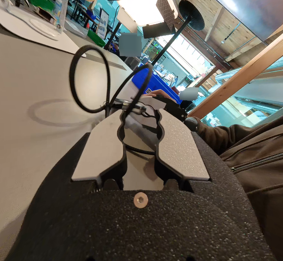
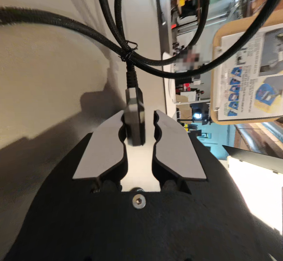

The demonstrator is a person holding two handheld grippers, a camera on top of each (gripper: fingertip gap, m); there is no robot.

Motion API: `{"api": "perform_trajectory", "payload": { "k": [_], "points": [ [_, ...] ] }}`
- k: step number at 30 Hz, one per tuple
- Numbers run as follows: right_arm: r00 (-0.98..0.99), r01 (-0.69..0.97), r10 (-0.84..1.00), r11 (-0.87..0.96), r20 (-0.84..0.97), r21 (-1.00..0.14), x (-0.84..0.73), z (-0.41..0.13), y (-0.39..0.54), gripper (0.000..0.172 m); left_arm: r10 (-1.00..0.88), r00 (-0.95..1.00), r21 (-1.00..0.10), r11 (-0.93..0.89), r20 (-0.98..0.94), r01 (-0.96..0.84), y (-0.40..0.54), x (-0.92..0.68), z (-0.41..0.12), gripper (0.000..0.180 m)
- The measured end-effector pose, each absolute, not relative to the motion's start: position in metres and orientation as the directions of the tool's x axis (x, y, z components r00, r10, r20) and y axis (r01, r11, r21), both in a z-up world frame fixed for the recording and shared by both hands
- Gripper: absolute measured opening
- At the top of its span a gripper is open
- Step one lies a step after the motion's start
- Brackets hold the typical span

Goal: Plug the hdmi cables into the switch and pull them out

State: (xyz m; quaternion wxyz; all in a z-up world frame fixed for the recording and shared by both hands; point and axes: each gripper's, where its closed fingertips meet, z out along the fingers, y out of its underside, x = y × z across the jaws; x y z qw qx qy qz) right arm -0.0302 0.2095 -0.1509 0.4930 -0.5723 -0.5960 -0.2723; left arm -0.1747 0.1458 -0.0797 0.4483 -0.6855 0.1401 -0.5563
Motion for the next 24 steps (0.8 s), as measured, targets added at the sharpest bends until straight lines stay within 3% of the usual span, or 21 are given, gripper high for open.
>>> {"api": "perform_trajectory", "payload": {
  "k": [3,8,16,20,24],
  "points": [
    [0.15,0.958,0.501,0.139,0.853,-0.25,-0.034,-0.162,0.209,0.058,-0.727,0.372,-0.816,-0.514,0.577,0.262,0.134,-0.168,-0.075,0.04],
    [0.203,0.942,0.617,0.088,0.76,-0.323,-0.021,-0.159,0.183,0.074,-0.763,0.341,-0.835,-0.523,0.549,0.172,0.114,-0.145,-0.074,0.041],
    [0.456,0.866,0.652,-0.169,0.605,-0.471,0.102,-0.143,0.126,0.073,-0.9,0.194,-0.92,-0.391,0.39,0.036,0.067,-0.101,-0.042,0.039],
    [0.656,0.725,0.655,-0.405,0.376,-0.557,0.169,-0.161,0.098,0.07,-0.938,0.104,-0.933,-0.34,0.329,-0.114,0.042,-0.069,-0.042,0.036],
    [0.747,0.614,0.607,-0.473,0.271,-0.631,0.184,-0.169,0.099,0.066,-0.97,0.153,-0.948,-0.22,0.188,-0.229,0.05,-0.028,-0.061,0.027]
  ]
}}
